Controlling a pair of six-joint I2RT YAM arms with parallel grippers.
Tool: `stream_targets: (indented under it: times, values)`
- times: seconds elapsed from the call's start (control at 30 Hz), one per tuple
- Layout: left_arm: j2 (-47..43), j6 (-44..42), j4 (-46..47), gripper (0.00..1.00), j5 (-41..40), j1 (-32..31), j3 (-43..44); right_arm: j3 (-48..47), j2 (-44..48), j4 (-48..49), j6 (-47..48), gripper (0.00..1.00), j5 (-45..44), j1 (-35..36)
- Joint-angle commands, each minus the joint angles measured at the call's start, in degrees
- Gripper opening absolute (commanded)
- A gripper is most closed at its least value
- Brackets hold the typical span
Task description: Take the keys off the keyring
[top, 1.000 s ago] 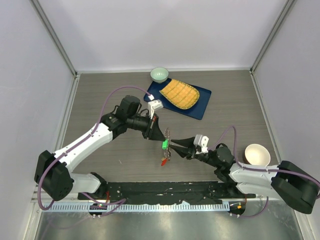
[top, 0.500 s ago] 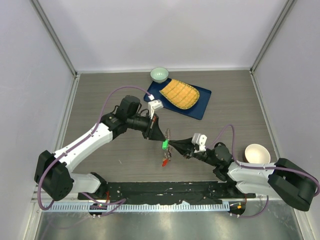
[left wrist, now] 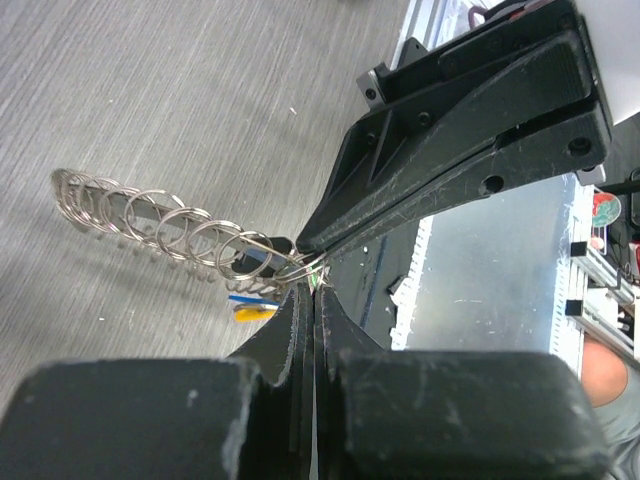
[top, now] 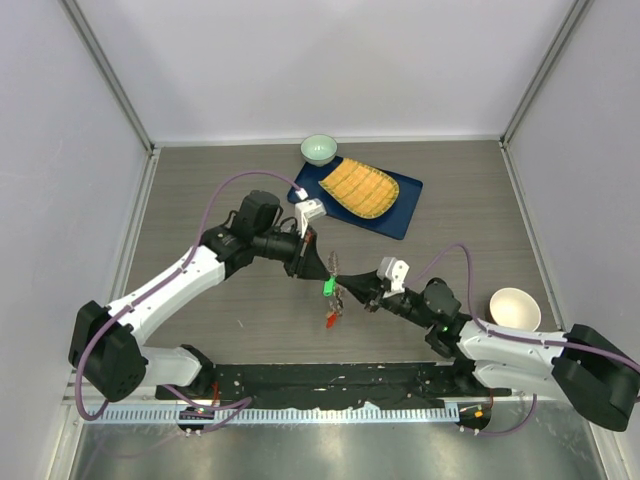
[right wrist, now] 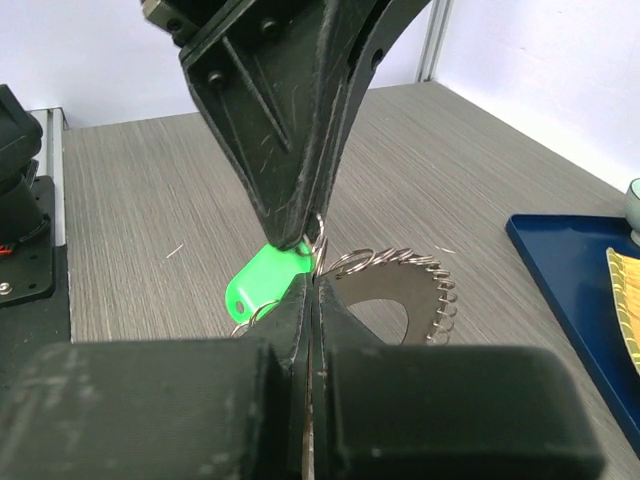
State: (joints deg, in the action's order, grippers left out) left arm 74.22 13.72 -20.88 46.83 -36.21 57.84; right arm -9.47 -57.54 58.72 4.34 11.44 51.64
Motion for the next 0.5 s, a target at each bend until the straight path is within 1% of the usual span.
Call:
stream_targets:
  times: [0.0, 0.3, 0.47]
  values:
    - [-0.9, -2.6, -0.6, 0.00, 0.2, -1.5, 2.1, -4.2, 3.1, -3.2, 0.1, 0.01, -3.3, 0.0]
    - [-0.4, -2.9, -0.6, 0.00, -0.3, -2.0, 2.8, -7.2, 2.3, -9.0, -0.2, 0.01, -4.3, 0.3]
    - [0.0, -2.9, -0.7, 0.00, -0.7, -2.3, 3.0, -8.5, 2.3, -11.2, 0.4, 0.01, -6.8, 1.5]
